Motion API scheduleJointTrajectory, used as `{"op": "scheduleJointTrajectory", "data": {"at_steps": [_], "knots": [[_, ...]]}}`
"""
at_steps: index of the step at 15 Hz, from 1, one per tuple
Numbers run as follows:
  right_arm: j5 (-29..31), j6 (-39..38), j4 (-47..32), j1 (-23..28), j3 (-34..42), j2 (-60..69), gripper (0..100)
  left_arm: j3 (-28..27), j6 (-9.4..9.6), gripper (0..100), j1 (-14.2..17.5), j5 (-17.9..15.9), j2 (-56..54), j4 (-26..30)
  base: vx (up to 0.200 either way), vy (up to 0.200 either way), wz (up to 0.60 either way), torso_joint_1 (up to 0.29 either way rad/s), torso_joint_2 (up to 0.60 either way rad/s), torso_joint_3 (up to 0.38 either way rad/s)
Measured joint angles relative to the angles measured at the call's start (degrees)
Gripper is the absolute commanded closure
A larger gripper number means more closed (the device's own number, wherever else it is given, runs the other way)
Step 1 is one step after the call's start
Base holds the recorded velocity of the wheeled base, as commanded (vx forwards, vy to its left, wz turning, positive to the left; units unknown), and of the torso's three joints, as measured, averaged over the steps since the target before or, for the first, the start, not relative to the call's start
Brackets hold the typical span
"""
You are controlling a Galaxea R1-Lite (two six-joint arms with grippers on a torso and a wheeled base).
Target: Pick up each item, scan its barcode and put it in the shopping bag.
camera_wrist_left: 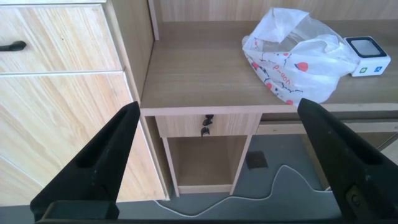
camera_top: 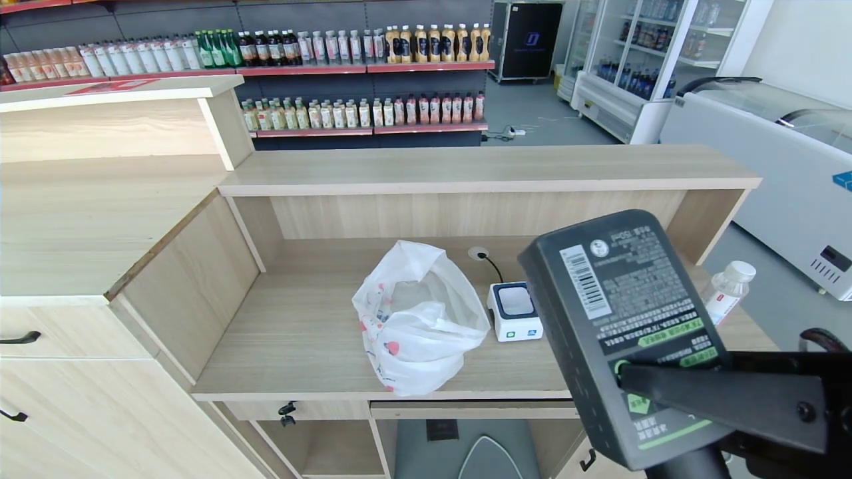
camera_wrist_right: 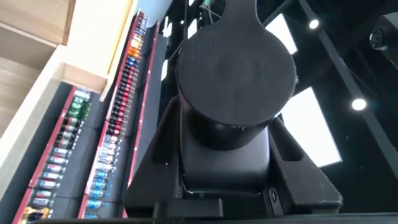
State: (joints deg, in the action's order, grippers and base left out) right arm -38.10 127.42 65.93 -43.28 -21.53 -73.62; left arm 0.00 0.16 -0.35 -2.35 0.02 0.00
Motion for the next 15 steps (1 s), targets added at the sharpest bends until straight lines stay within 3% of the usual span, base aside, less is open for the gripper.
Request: {"op": "scheduleJointTrajectory", "data": {"at_steps": [4,15], "knots": [[-0.1,3.4,-9.9,-0.1,0.2,3.6,100,0.0,0.0,0,0.0,0.0,0.0,0.0,0.0,0.0,0.0,0.0,0.0,0.0],[0.1,4.0,-10.8,-0.1,-0.3,4.5,100,0.0,0.0,0,0.0,0.0,0.0,0.0,0.0,0.0,0.0,0.0,0.0,0.0]]}}
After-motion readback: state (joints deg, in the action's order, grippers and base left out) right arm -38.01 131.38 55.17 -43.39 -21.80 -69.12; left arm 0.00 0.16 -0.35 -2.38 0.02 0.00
